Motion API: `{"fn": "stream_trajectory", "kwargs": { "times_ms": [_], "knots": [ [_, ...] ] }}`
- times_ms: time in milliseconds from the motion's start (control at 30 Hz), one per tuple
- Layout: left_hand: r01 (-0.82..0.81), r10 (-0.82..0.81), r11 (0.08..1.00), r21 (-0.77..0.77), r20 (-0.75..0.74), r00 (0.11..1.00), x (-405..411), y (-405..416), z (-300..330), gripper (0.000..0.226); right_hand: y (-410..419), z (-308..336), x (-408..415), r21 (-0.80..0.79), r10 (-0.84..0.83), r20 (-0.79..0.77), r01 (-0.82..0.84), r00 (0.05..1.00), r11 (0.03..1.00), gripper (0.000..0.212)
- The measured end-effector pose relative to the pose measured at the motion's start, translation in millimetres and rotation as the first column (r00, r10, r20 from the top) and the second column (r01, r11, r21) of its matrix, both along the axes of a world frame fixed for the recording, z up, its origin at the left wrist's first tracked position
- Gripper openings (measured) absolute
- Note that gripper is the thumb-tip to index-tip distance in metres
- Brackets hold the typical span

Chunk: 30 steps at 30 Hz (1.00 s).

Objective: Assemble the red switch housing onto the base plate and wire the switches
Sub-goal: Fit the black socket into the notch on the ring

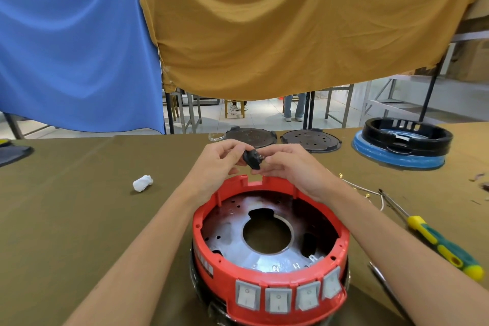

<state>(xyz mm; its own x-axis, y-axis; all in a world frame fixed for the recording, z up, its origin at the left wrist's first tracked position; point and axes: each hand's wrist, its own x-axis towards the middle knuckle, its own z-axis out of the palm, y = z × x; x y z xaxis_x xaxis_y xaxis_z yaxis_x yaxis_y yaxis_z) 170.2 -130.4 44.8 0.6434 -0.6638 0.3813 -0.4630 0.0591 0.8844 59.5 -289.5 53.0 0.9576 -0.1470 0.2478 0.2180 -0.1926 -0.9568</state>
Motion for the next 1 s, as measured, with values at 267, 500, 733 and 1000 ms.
{"fn": "stream_trajectory", "kwargs": {
  "times_ms": [267, 500, 733, 1000],
  "knots": [
    [0.032, -0.047, 0.993, -0.11, -0.134, 0.99, -0.4, 2.0, 0.2, 0.027, -4.6, -2.0, 1.7, 0.079, -0.105, 0.04, 0.102, 0.994, 0.992, 0.022],
    [0.09, -0.09, 0.996, -0.008, 0.004, 0.996, -0.5, -0.9, -0.5, 0.021, -3.2, -0.9, 0.5, 0.119, -0.025, 0.027, 0.021, 0.999, 0.993, 0.018],
    [0.082, -0.08, 0.996, -0.04, 0.05, 0.996, -0.4, 0.8, -0.1, 0.015, -2.1, -3.6, 2.9, -0.02, -0.05, 0.021, 0.05, 0.999, 0.999, 0.019],
    [-0.011, 0.01, 0.999, 0.031, 0.028, 1.0, 1.2, -0.2, -2.7, 0.01, -1.1, -3.1, 2.6, -0.062, -0.172, 0.102, 0.179, 0.98, 0.982, 0.013]
  ]
}}
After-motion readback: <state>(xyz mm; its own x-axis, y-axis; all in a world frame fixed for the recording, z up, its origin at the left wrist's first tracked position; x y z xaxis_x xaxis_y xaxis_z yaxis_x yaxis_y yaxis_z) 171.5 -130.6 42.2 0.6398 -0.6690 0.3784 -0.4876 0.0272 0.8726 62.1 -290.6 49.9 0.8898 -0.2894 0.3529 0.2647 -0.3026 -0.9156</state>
